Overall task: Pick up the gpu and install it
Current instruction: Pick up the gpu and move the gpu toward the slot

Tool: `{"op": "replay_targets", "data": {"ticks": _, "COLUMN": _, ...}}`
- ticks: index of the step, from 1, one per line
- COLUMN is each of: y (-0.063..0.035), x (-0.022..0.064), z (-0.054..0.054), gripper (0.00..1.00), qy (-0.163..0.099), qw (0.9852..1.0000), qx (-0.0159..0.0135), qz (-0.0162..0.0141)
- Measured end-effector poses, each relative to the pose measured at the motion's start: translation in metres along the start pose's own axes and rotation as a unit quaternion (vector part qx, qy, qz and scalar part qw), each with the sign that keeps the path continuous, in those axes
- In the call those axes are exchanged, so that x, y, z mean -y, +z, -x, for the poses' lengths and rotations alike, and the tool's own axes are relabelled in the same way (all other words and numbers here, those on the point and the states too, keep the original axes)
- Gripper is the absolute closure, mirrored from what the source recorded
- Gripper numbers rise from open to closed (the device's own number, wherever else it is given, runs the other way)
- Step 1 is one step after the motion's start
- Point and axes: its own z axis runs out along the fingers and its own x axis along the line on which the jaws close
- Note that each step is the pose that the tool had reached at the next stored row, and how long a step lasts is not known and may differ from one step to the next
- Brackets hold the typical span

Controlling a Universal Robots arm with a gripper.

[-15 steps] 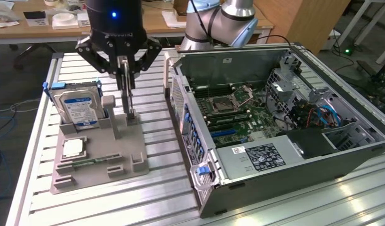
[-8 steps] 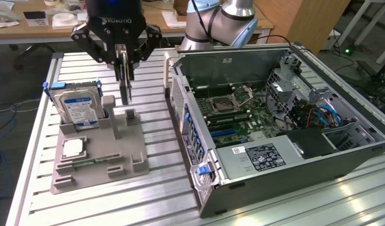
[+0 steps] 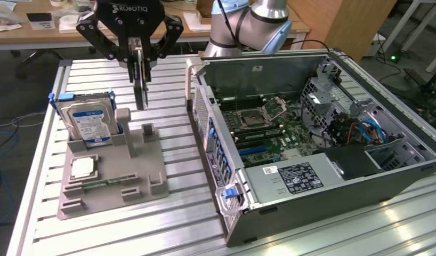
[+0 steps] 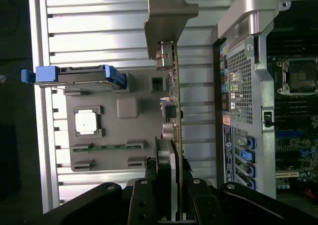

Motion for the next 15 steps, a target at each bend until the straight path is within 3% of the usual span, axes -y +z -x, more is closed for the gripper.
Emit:
{"op": "replay_targets", "data": {"ticks": 8, "y": -0.0002, "x": -0.0002, "z": 0.002, "gripper": 0.72, "qy": 0.000, "qw": 1.0000, "qx": -0.0002, "qz": 0.0007}}
{"op": "replay_targets", "data": {"ticks": 15, "y": -0.0001, "x": -0.0011, "z": 0.016, "gripper": 0.72, "qy": 0.000, "qw": 1.0000, "qx": -0.0001, "qz": 0.0010}}
